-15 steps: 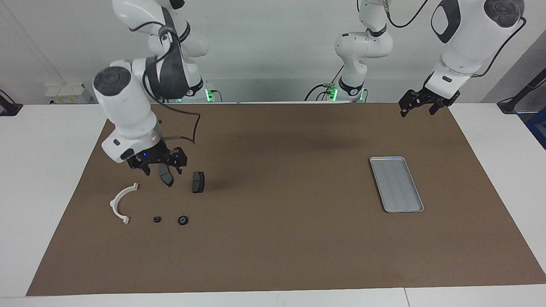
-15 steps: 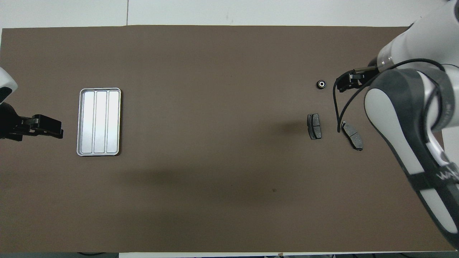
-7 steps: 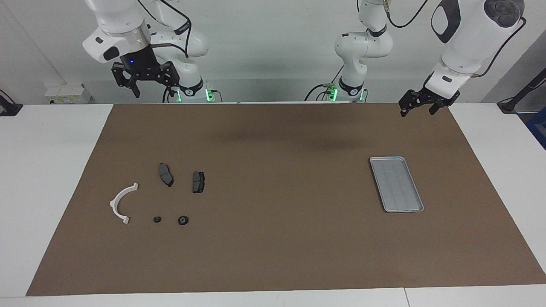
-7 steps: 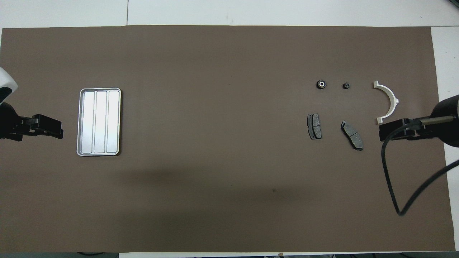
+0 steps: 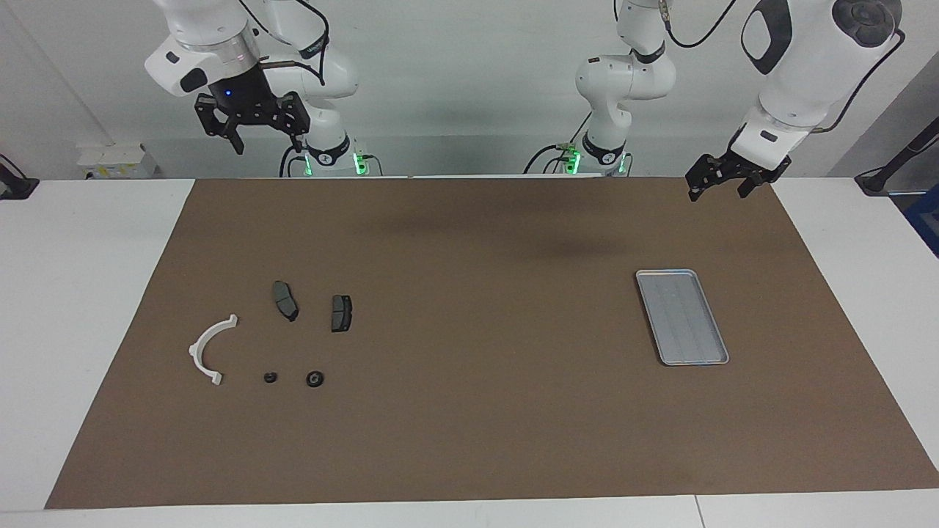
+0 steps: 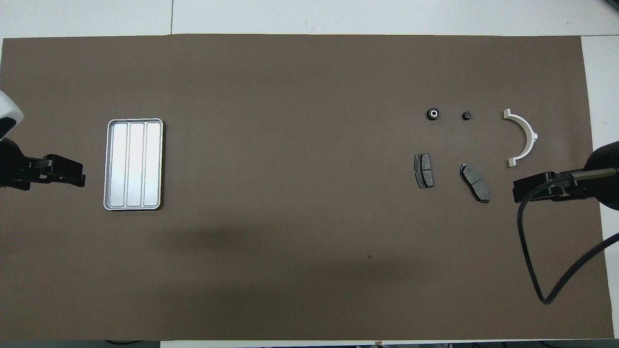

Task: Place bearing gear from tray to pile

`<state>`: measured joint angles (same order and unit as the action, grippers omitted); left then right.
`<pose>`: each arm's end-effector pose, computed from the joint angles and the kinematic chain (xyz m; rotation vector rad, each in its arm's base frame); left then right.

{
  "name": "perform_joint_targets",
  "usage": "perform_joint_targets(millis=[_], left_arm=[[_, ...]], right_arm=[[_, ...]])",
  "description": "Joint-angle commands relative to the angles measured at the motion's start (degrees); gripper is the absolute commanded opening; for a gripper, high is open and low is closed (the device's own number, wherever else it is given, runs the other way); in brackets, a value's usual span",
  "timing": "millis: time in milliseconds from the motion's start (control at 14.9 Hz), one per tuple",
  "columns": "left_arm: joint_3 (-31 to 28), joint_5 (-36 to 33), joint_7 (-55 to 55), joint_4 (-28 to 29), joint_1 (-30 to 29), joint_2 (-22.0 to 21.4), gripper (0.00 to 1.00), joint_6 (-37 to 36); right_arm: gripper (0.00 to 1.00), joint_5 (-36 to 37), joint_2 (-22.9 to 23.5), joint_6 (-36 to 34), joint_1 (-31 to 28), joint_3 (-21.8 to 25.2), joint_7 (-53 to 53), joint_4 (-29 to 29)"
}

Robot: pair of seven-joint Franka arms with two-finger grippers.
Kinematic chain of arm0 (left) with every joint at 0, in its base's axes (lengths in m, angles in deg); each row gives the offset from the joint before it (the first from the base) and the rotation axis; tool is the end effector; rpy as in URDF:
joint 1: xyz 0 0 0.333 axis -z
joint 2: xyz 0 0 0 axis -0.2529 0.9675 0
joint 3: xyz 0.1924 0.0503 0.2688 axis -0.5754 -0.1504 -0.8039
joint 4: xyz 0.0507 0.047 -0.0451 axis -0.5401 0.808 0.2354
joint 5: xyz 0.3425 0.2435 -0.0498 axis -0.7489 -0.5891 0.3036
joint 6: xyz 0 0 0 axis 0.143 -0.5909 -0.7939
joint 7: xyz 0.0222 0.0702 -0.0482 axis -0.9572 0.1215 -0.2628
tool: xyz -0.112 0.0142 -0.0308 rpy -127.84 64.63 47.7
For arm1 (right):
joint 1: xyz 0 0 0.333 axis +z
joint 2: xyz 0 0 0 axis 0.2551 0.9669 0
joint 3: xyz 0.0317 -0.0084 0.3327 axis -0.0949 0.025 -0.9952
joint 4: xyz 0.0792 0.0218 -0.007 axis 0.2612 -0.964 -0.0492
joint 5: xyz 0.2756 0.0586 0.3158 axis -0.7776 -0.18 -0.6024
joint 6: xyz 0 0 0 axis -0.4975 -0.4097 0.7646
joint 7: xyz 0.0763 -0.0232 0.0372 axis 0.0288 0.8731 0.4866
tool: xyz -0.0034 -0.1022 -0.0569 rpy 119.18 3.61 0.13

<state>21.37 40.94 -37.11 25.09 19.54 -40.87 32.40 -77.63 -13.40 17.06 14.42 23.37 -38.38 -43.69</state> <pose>0.5504 -0.0251 0.5942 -3.1126 0.0195 0.1823 0.5142 0.0637 0.6763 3.1269 0.0282 -0.1394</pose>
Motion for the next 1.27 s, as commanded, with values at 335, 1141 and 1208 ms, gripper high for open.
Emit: perform_joint_targets(millis=[335, 1141, 1208], left_arm=[[0.01, 0.58, -0.02, 0.04, -2.34, -0.89, 1.0, -0.34], [0.19, 0.58, -0.02, 0.04, -2.43, -0.98, 1.0, -0.34], [0.19, 0.58, -0.02, 0.04, -2.43, -0.98, 1.0, -0.34]], right_arm=[[1.0, -1.24, 1.61, 4.47, -2.36, -0.51, 1.01, -0.74], [1.0, -0.98, 2.41, 4.3, -2.54, -0.34, 0.74, -0.13], [1.0, -0.72, 2.41, 4.38, -2.54, -0.34, 0.74, -0.13]])
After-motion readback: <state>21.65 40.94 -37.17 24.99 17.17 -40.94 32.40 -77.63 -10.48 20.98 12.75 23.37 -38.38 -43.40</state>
